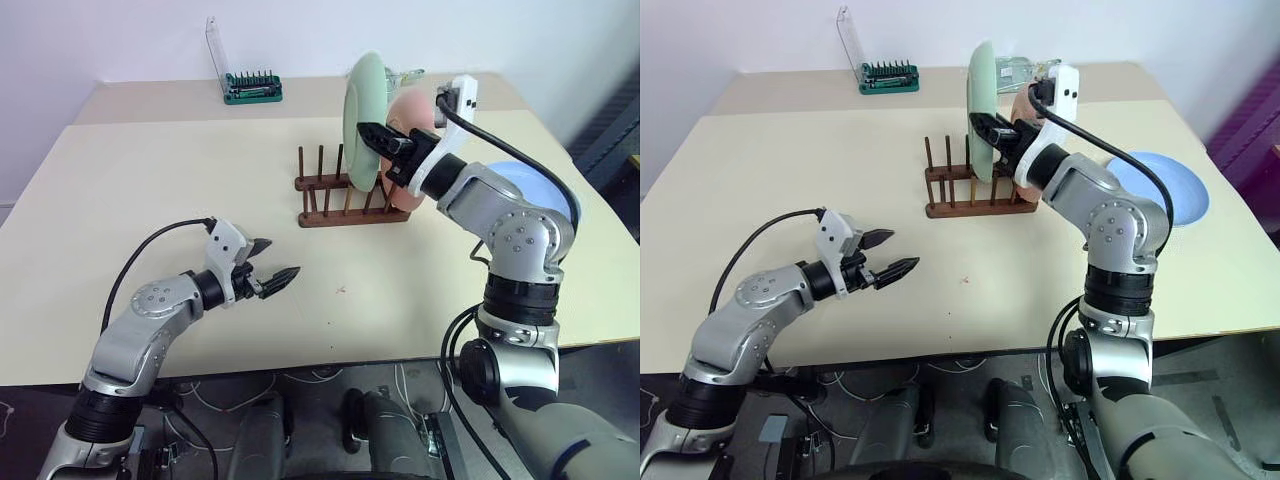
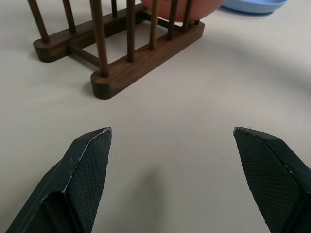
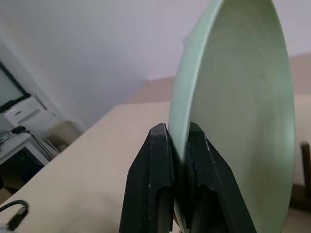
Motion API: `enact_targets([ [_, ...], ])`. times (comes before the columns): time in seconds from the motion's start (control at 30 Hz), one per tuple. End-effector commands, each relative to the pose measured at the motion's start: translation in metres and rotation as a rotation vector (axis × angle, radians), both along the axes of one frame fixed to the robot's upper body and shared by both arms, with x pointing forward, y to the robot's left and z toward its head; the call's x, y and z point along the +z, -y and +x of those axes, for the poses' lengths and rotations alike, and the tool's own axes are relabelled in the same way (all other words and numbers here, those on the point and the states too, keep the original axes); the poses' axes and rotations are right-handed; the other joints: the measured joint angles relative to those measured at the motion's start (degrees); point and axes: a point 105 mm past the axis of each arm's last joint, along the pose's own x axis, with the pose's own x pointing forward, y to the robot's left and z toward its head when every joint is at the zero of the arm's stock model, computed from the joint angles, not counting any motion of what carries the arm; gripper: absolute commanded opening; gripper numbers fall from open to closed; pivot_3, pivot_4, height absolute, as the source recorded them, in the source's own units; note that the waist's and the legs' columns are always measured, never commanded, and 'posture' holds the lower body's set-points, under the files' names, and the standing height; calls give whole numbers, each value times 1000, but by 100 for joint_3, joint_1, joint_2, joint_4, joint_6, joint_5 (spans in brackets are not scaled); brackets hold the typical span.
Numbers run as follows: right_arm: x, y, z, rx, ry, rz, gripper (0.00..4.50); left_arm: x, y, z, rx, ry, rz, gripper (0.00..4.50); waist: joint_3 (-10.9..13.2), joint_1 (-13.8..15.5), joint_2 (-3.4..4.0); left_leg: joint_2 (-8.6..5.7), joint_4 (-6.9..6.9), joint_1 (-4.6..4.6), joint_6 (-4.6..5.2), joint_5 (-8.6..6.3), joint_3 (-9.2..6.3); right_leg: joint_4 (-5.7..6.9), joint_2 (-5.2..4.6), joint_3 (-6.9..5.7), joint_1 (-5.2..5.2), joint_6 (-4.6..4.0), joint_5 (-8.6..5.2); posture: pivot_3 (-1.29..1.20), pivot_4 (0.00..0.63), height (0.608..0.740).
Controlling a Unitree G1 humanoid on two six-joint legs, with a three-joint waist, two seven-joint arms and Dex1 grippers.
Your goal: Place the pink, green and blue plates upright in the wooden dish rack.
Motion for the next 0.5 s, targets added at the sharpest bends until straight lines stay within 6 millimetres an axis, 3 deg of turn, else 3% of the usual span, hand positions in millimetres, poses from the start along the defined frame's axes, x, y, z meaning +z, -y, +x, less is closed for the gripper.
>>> enact_targets([
  [0.03, 14, 0, 5, -9, 20, 4, 0, 8, 7, -4, -30, 39, -5, 4115, 0, -2, 0, 0, 0, 0, 0, 0, 0, 0, 1, 0, 0, 0, 0, 0, 150, 730],
  [0.1, 13, 0, 7, -11, 13, -2, 0, 7, 7, -4, -31, 37, -4, 4115, 0, -2, 0, 0, 0, 0, 0, 0, 0, 0, 1, 0, -1, 0, 0, 0, 150, 730],
  [0.2, 15, -2, 8, -1, 23, -8, 1058, 7, 7, -4, -28, 37, -3, 4157, 0, -2, 0, 0, -1, -1, 0, 0, 0, 0, 1, 0, -1, 1, 0, 0, 150, 730],
  [0.37, 22, -4, 3, -21, 154, -157, 3560, 7, 7, -5, -28, 37, -1, 4157, 0, 5, 1, 0, -1, -1, 0, 0, -2, -1, 0, 0, -1, 2, -1, 0, 150, 730],
  [0.5, 26, -4, -3, -19, 262, -285, 3560, 7, 8, -5, -30, 35, -1, 4157, 1, 1, 2, 0, -1, -3, 1, -1, -4, -3, -1, 0, -2, 3, -2, 0, 150, 730],
])
